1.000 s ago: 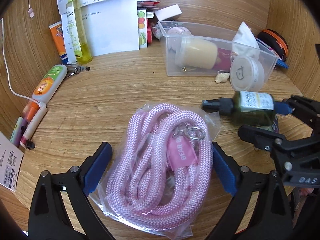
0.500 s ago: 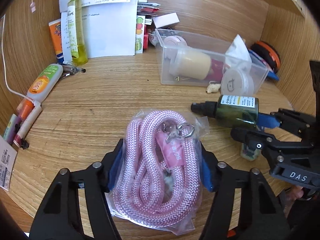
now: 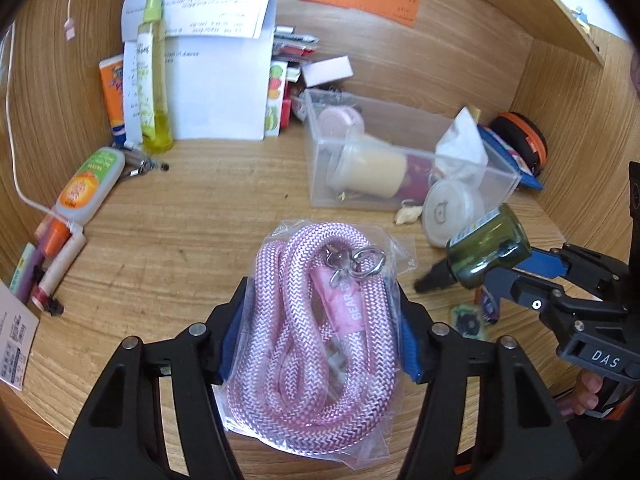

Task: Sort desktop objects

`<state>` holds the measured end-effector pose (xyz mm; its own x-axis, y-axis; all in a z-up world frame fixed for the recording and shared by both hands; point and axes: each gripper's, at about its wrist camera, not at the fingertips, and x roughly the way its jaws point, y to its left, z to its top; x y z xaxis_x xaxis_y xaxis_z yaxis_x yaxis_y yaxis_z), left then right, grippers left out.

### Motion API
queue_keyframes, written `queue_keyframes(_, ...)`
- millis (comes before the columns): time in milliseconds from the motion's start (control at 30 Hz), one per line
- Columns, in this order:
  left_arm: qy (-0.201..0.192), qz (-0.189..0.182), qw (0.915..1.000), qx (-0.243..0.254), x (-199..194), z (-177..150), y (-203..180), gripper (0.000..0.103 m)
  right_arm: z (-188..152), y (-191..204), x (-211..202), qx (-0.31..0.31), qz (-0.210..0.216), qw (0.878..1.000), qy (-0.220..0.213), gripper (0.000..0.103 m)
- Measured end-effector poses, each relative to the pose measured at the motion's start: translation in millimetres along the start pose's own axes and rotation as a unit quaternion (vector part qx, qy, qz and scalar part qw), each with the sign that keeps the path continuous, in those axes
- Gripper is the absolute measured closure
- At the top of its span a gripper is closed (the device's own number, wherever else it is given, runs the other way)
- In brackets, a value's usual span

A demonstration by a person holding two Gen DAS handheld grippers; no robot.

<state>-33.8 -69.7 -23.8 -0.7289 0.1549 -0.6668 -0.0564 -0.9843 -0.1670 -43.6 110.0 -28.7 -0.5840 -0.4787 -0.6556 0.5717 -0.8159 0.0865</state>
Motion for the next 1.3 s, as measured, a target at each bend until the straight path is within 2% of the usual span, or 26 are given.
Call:
queue_keyframes(233,-0.012,-0.015,0.9998,0.006,-4,11,-13,0.041,0,-4,-10,-0.001,-0.003,1.0,-0.009,0.069)
queue_keyframes(533,0.018,-0.027,0.9989,0.033,25,13,-35,0.041,-10,-1,8,-0.004,0.011,1.0,0.02,0.069)
queue_keyframes(800,0.021,-0.023,0.9978,0.058,39,26,-40,0.042,3,2,23,-0.027,0.006,0.999,0.027,0.065)
queue_keyframes(1067,0.008,-0.028,0.9979,0.059,31,36,-38,0.042,13,2,18,-0.035,0.015,0.999,0.0,0.065)
queue_keyframes(1300,-0.02,-0.031,0.9971,0.067,12,56,-45,0.042,26,1,2,-0.033,0.015,0.999,-0.033,0.065)
